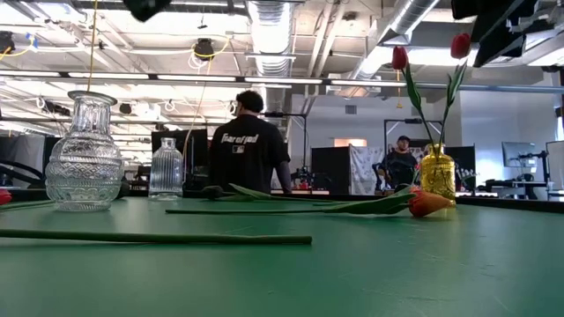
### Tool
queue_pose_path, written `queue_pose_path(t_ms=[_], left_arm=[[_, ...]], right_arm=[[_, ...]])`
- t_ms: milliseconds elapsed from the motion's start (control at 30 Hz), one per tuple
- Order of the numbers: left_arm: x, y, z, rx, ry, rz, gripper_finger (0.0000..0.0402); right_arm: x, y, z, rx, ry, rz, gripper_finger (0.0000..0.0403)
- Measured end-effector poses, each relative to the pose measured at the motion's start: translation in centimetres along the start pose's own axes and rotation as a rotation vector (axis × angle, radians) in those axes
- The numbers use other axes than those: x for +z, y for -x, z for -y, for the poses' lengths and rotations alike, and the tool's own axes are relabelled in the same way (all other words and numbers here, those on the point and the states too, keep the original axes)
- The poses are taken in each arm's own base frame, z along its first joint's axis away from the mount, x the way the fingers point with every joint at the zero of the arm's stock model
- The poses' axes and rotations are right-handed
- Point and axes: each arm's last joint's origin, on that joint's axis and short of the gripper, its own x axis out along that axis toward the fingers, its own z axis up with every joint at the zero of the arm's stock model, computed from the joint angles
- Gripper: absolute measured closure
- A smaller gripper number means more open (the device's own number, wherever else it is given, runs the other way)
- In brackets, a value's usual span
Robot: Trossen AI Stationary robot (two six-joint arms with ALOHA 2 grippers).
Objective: Sort flowers into vase by color
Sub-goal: Put the red flower into the yellow vase
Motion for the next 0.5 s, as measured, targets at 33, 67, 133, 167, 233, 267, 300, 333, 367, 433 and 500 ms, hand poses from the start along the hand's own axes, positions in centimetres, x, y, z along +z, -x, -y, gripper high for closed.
queue_pose_path(t_ms=[33,67,133,167,233,267,300,333,367,433,500], left_arm=[[-0.1,-0.3,0.4,-0.018,-0.039,-0.009,0.0097],[-0.2,-0.7,0.9,-0.035,-0.071,-0.028,0.0097],[-0.6,-1.8,1.5,-0.059,-0.116,-0.074,0.0097],[-0.8,-2.4,1.8,-0.065,-0.133,-0.108,0.0097],[-1.6,-3.7,2.2,-0.069,-0.149,-0.195,0.0097],[-1.9,-4.3,2.3,-0.069,-0.152,-0.236,0.0097],[-2.3,-5.0,2.5,-0.068,-0.155,-0.281,0.0097],[-2.7,-5.6,2.6,-0.072,-0.157,-0.322,0.0097],[-3.0,-6.3,2.8,-0.077,-0.163,-0.359,0.0097],[-3.7,-7.5,3.1,-0.094,-0.198,-0.426,0.0097],[-4.5,-8.5,3.4,-0.104,-0.248,-0.5,0.0097]], right_arm=[[0.0,-0.1,-0.3,0.015,0.007,-0.001,0.0138],[0.0,-0.2,-0.6,0.031,0.014,-0.004,0.0138],[0.0,-0.4,-1.4,0.067,0.032,-0.007,0.0138],[-0.1,-0.6,-1.8,0.084,0.046,-0.013,0.0138],[-0.2,-0.9,-2.7,0.118,0.076,-0.029,0.0138],[-0.3,-1.1,-3.1,0.135,0.087,-0.036,0.0138],[-0.3,-1.3,-3.5,0.147,0.101,-0.047,0.0138],[-0.4,-1.6,-3.9,0.159,0.115,-0.057,0.0138],[-0.5,-1.8,-4.3,0.167,0.126,-0.071,0.0138],[-0.6,-2.4,-5.0,0.173,0.147,-0.097,0.0138],[-0.6,-3.0,-5.6,0.171,0.167,-0.12,0.0138]])
